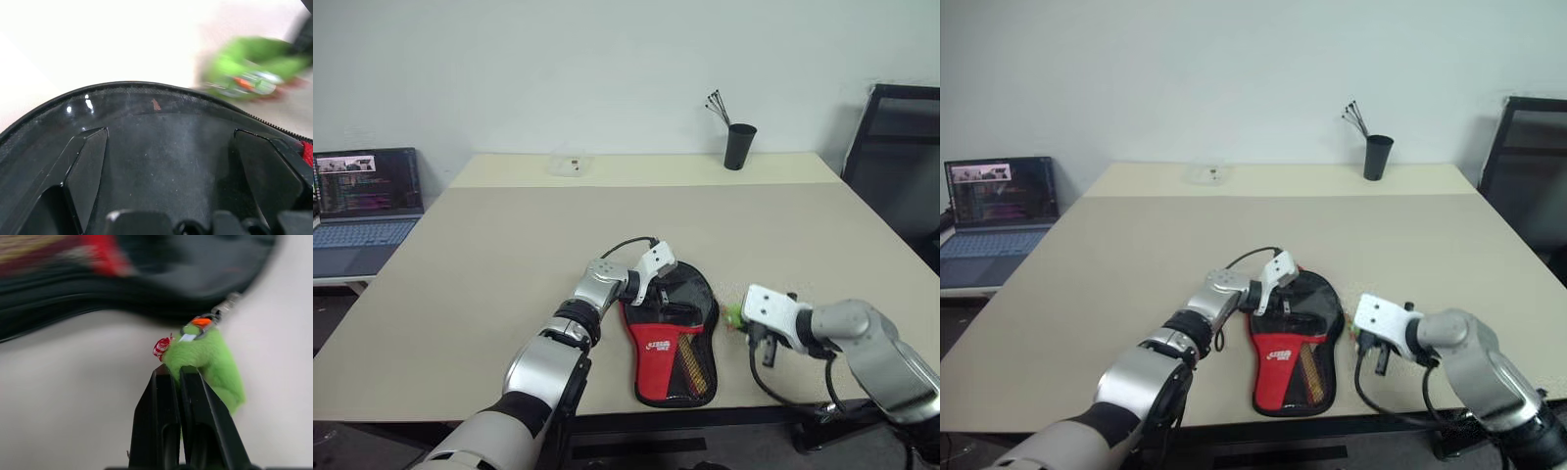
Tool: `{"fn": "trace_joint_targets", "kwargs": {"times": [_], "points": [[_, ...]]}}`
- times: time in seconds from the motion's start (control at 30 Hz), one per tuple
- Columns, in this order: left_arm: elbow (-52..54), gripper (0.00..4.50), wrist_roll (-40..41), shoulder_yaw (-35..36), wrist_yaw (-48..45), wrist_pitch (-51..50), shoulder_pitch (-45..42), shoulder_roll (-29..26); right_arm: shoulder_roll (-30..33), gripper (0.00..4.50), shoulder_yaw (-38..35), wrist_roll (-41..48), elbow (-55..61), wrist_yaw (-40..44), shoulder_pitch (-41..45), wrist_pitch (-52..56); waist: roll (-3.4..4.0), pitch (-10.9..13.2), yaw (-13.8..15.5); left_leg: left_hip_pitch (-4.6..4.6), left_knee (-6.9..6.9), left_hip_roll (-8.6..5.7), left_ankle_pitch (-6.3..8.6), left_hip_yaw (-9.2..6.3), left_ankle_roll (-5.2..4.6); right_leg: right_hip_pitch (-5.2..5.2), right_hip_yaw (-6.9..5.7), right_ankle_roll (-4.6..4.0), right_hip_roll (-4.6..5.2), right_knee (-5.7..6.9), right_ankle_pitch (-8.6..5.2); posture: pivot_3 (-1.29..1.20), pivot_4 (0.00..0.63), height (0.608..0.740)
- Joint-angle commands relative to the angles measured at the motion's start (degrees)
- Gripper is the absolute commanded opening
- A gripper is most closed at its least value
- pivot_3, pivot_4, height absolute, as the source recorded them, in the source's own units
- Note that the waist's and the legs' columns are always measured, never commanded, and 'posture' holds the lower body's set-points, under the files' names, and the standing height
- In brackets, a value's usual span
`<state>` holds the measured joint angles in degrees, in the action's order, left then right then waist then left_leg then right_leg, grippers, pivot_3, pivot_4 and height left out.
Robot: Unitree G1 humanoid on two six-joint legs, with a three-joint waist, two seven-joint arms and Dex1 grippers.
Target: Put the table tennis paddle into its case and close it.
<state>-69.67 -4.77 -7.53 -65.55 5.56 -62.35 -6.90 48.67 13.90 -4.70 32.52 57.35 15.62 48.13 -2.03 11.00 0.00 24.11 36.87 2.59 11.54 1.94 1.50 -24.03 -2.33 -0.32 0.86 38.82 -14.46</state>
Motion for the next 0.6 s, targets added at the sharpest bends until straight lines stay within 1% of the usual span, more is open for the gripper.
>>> {"fn": "trace_joint_targets", "kwargs": {"times": [0.03, 0.13, 0.3, 0.43, 0.6], "points": [[-2.33, 4.50, -1.21, -0.80, 0.12, -1.64, 1.53, 0.34, 3.10, 0.03, -1.63, 4.63, 9.31, 2.05, -5.38, 3.98, -0.01, 0.00, 0.00, -0.01, 0.01, 0.00, 0.00, -0.01, 0.00, 0.01, -0.01, 0.00, 0.00, 0.00, 0.00, 0.00, 0.150, 0.740], [-2.37, 4.50, -1.26, -0.77, 0.06, -1.65, 1.51, 0.38, 4.90, 0.03, -2.58, 7.78, 14.22, 2.21, -9.19, 6.35, -0.01, -0.01, -0.01, -0.03, 0.02, 0.01, 0.00, -0.02, 0.01, 0.03, -0.02, 0.00, 0.01, 0.00, 0.00, 0.00, 0.150, 0.740], [-2.50, 4.50, -1.42, -0.78, 0.16, -1.59, 1.63, 0.43, 6.50, 0.03, -6.88, 16.84, 21.89, 4.30, -14.15, 11.42, -0.03, -0.03, 0.00, -0.11, 0.00, 0.01, 0.02, -0.12, 0.03, 0.23, -0.15, 0.00, 0.02, -0.15, -0.01, 0.00, 0.150, 0.740], [-2.51, 4.50, -1.52, -0.88, 0.13, -1.54, 1.76, 0.54, 7.51, 0.03, -10.25, 23.77, 24.76, 6.50, -18.40, 12.23, -0.04, -0.03, -0.01, -0.18, 0.01, 0.00, 0.05, -0.14, 0.05, 0.35, -0.18, 0.00, 0.05, -0.23, -0.01, 0.00, 0.150, 0.740], [-2.49, 4.50, -1.56, -0.90, 0.16, -1.49, 1.77, 0.61, 6.85, 0.03, -10.65, 27.61, 25.34, 4.07, -20.57, 11.06, -0.05, -0.04, -0.01, -0.26, 0.01, 0.00, 0.06, -0.23, 0.06, 0.50, -0.30, 0.00, 0.08, -0.30, -0.01, 0.00, 0.150, 0.740]]}}
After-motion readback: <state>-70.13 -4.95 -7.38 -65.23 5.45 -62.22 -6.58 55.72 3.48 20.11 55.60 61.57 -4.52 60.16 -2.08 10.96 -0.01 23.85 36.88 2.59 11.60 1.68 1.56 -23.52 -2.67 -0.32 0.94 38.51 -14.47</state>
